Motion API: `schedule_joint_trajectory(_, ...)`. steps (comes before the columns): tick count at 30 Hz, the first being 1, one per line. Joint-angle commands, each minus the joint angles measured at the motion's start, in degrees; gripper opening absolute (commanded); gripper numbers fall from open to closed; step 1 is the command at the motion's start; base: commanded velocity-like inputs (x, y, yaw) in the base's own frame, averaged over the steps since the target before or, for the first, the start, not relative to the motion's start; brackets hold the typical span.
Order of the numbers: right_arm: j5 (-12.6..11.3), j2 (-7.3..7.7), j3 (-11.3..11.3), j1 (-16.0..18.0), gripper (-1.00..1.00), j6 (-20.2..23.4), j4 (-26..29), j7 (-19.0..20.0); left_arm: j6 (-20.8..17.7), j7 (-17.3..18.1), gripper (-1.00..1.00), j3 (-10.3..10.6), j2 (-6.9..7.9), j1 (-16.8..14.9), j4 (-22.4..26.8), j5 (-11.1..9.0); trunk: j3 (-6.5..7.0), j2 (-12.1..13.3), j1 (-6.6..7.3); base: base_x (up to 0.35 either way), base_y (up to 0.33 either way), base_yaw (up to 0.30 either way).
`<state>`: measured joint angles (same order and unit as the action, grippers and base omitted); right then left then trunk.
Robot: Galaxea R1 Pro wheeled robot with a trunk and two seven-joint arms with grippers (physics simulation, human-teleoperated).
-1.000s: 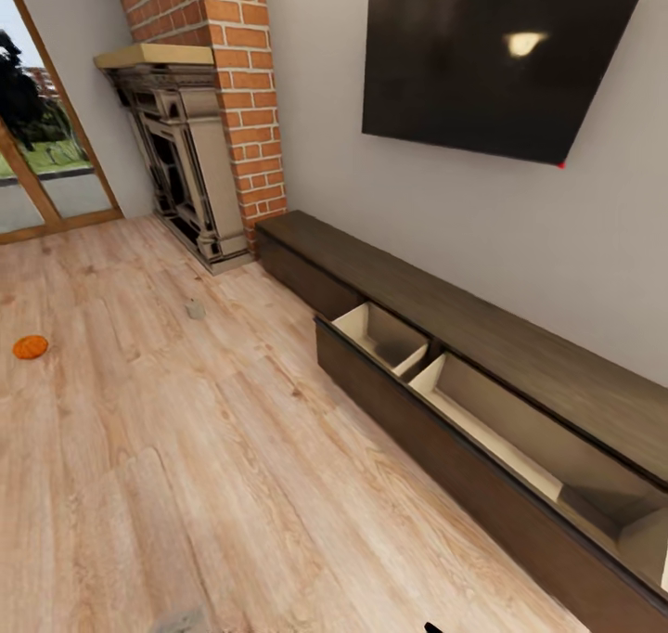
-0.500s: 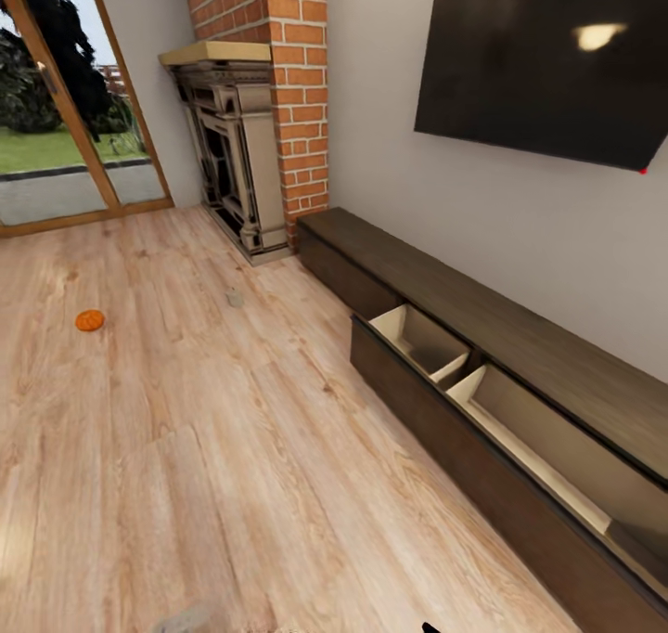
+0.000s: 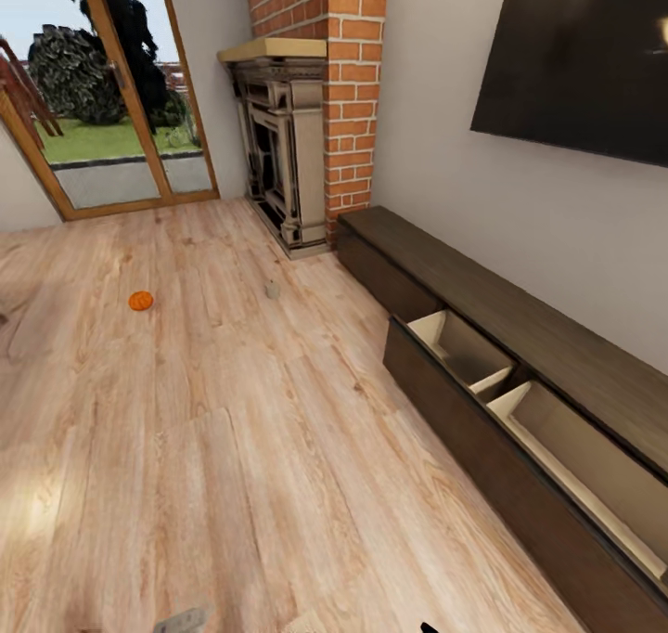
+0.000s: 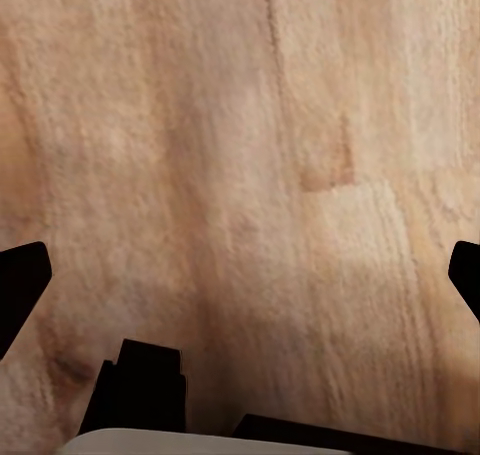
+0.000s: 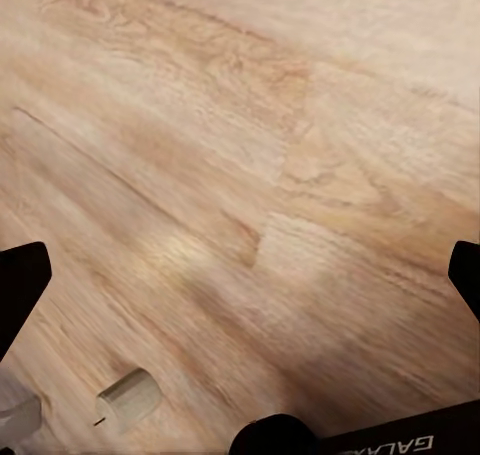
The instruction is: Place each of the two pumpkins and all three candles from the living room inside a cabinet in the living room (use any cabinet), then make sure every cabinet is closed, and position the cauldron so it is next to a table in the living room.
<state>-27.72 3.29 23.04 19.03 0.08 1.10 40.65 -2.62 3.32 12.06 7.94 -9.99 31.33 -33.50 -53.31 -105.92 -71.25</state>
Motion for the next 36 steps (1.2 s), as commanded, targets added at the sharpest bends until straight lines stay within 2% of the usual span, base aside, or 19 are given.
schedule_joint_trajectory(1, -0.1, 0.00, 0.0, 0.0, 1.00, 0.0, 0.0, 0.2, -0.2, 0.0, 1.00, 0.2, 0.06, 0.0, 0.0, -0.5, -0.07, 0.0, 0.01, 0.000, 0.000, 0.279)
schedule_joint_trajectory(6, -0.1, -0.03, -2.7, 0.0, 1.00, 0.0, 0.0, -0.7, -0.2, 0.0, 1.00, 0.2, 0.06, 0.0, 0.0, -0.6, -0.21, 0.0, 0.01, 0.000, 0.000, 0.279)
schedule_joint_trajectory(9, -0.1, -0.08, -3.3, 0.0, 1.00, 0.0, 0.0, -1.1, -0.2, 0.0, 1.00, 0.2, 0.06, 0.0, 0.0, -0.6, -0.30, 0.0, 0.01, 0.000, 0.000, 0.279)
schedule_joint_trajectory(36, -0.1, -0.21, -3.4, 0.0, 1.00, 0.0, 0.0, -1.4, -0.2, 0.0, 1.00, 0.2, -0.03, 0.0, 0.0, -0.6, -0.86, 0.0, 0.01, 0.000, 0.000, 0.282)
